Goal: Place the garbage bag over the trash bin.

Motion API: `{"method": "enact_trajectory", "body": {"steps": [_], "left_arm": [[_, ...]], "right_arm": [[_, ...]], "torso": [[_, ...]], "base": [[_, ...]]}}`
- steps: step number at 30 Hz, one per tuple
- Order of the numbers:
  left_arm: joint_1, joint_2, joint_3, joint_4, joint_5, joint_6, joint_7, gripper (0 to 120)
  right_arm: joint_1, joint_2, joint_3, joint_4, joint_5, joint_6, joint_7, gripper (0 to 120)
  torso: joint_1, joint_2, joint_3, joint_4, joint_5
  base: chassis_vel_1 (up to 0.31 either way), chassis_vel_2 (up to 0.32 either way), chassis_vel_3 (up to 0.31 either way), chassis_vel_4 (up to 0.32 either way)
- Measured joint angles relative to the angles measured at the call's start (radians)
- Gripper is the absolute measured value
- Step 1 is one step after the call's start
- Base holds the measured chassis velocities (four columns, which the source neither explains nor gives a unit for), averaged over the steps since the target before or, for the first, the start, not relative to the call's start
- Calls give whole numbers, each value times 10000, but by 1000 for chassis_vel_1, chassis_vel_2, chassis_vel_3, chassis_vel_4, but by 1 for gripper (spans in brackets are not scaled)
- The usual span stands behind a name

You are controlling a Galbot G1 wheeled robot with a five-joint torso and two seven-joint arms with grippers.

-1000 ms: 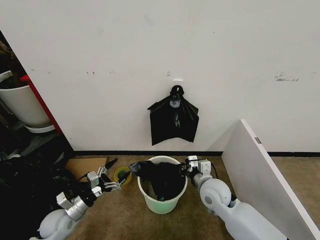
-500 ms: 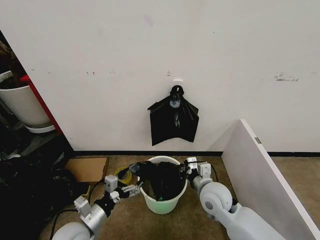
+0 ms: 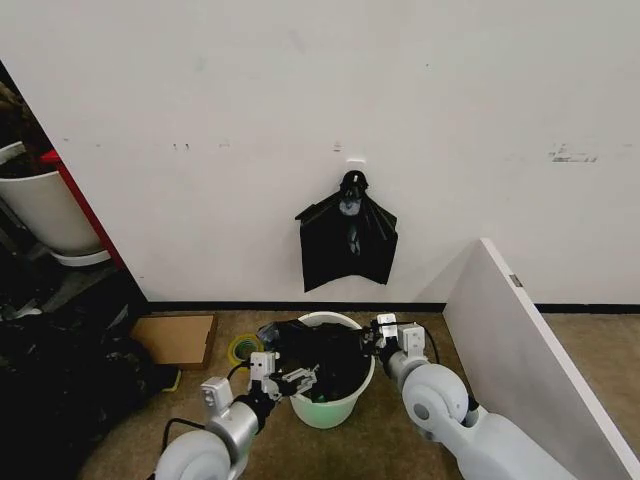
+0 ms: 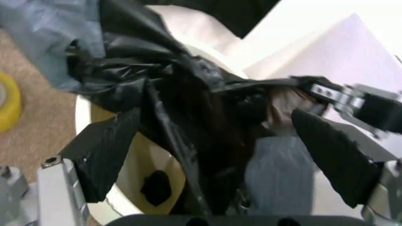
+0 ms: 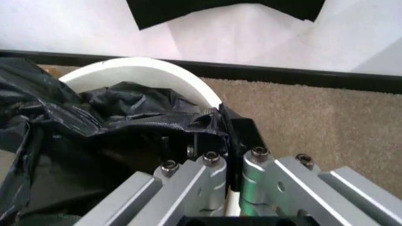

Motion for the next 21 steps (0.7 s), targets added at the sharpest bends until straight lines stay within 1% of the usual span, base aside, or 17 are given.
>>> {"method": "enact_trajectory", "body": {"steps": [4, 9, 14, 21], "left_arm": [[-231, -211, 36, 44, -572, 138, -502, 94], [-391, -410, 21, 250, -1182, 253, -755, 93], [-649, -910, 235, 572, -1274, 330, -1026, 93], [-1022, -1141, 451, 932, -1482, 486, -1335, 88]], "right_arm": [[-60, -11, 13, 16, -10, -20, 26, 0], [-68, 0, -13, 77, 11, -71, 96, 0], [-51, -10, -42, 141, 142, -130, 206, 0], [-126, -50, -33, 232, 192, -141, 264, 0]], "torso": [[0, 0, 0, 0, 1], [0, 0, 0, 1, 1], [0, 0, 0, 1, 0], [0, 0, 0, 0, 1]], "base": [[0, 0, 0, 0], [0, 0, 0, 0], [0, 0, 0, 0], [0, 0, 0, 0]]}}
